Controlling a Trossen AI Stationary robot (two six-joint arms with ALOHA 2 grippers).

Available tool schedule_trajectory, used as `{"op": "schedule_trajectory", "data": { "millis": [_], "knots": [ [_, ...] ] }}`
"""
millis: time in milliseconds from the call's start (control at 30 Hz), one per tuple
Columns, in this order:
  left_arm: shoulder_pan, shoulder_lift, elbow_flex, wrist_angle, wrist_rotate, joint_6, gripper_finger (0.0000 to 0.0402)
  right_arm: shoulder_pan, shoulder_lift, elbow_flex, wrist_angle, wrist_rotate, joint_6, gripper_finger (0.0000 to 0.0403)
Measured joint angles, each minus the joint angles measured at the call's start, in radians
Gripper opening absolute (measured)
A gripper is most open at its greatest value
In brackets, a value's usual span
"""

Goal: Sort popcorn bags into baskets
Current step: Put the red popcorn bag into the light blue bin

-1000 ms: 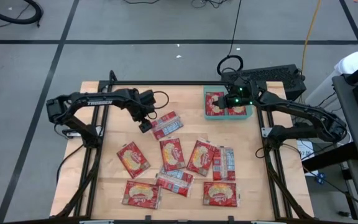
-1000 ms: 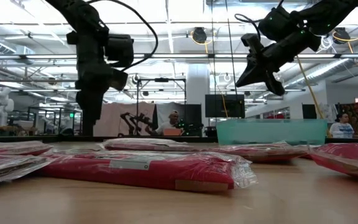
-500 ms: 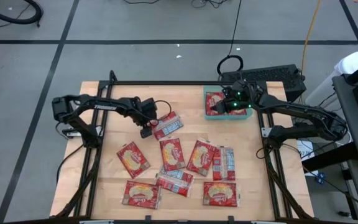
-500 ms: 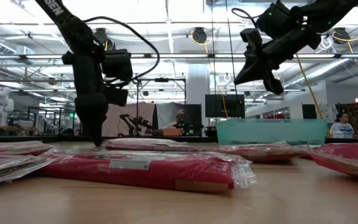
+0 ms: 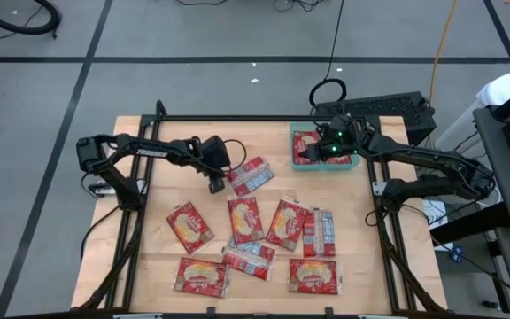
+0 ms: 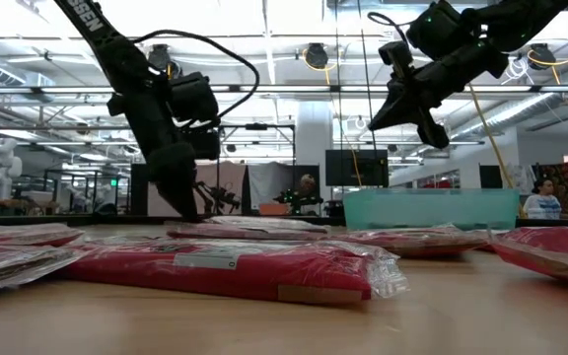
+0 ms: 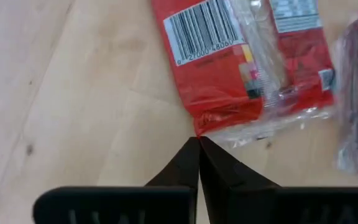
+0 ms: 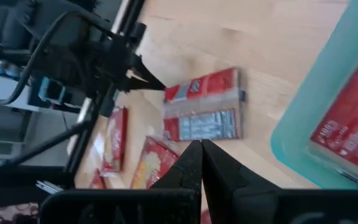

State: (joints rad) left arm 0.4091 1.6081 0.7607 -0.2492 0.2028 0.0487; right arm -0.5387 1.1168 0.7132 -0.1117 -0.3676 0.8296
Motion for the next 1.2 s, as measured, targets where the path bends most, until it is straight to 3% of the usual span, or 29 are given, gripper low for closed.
{"op": "schedule_trajectory", "data": {
  "millis": [300, 467, 633, 833, 1000, 1200],
  "knots": [
    [-0.003, -0.105, 0.02, 0.023, 0.067, -0.051, 0.0003, 0.069, 0.0, 0.002, 0.188, 0.092, 0.124, 0.0],
    [-0.002, -0.17, 0.02, 0.02, 0.069, -0.053, 0.0002, 0.113, 0.0, 0.06, 0.197, 0.156, 0.146, 0.0],
    [-0.003, -0.227, 0.02, 0.018, 0.073, -0.058, 0.0001, 0.138, 0.01, 0.153, 0.132, 0.205, 0.088, 0.0],
    [-0.005, -0.246, 0.021, 0.011, 0.055, -0.071, 0.0004, 0.142, 0.142, 0.398, -0.181, 0.179, -0.086, 0.0],
    [-0.006, -0.215, 0.021, 0.008, 0.05, -0.003, 0.0056, 0.141, 0.272, 0.545, -0.24, 0.143, -0.19, 0.0],
    [-0.008, -0.122, 0.02, 0.02, 0.048, 0.115, 0.0179, 0.141, 0.351, 0.573, -0.245, 0.089, -0.203, 0.0]
  ]
}}
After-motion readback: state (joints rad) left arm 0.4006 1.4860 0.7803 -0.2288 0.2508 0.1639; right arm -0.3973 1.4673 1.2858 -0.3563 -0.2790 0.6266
